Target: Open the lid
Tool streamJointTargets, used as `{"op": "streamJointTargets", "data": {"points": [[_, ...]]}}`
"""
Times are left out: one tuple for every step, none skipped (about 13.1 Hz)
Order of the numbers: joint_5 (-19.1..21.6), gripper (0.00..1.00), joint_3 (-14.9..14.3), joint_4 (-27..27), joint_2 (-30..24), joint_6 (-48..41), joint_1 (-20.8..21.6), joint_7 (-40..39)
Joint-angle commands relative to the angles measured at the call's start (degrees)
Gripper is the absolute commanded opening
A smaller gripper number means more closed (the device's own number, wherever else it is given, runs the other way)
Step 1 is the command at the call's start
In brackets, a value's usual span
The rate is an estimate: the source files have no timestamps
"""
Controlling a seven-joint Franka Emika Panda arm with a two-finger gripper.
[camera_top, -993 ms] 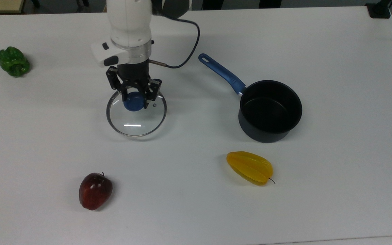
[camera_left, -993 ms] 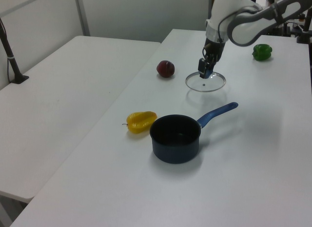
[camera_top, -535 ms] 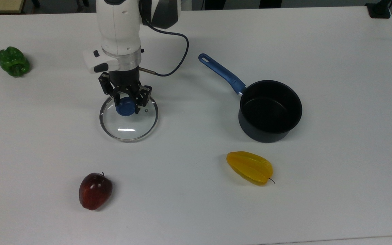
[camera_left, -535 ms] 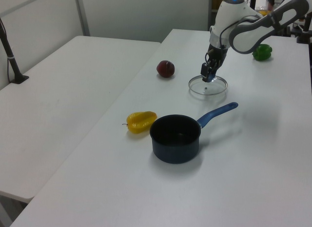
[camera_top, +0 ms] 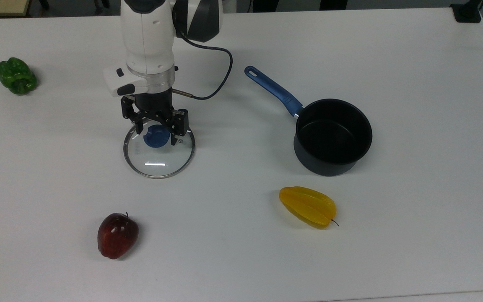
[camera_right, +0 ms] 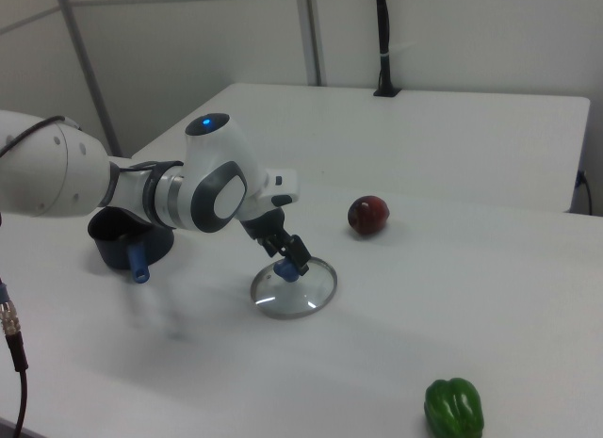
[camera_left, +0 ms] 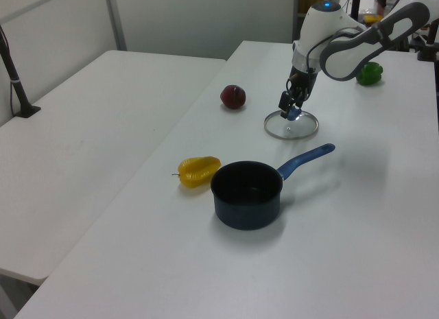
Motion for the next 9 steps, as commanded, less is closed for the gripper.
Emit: {"op": "streamJointTargets", "data": {"points": [[-0.9, 1.0, 0.3, 0.7, -2.1, -0.7, 0.0, -0.9], [-0.9, 1.0, 0.3, 0.8, -3.0, -1.6, 0.2, -1.8], [-0.9, 1.0, 0.4, 1.0, -4.3, -3.1, 0.4, -2.7], [-0.9, 1.0, 0.7, 2.0, -5.6, -6.1, 0.5, -3.3], [-0.9, 1.0, 0.8, 3.6, -6.6, -9.7, 0.9, -3.9], [-0.8, 1.0, 0.8, 6.3, -7.8, -16.1, 3.3, -5.0], [-0.8, 1.0, 0.8, 7.9, -9.0, -21.0, 4.4, -5.1], [-0.8, 1.0, 0.9, 9.0, -10.4, -25.6, 4.6, -5.8], [-0.3, 1.0, 0.9, 9.8, -11.9, -29.3, 4.8, -7.5]]}}
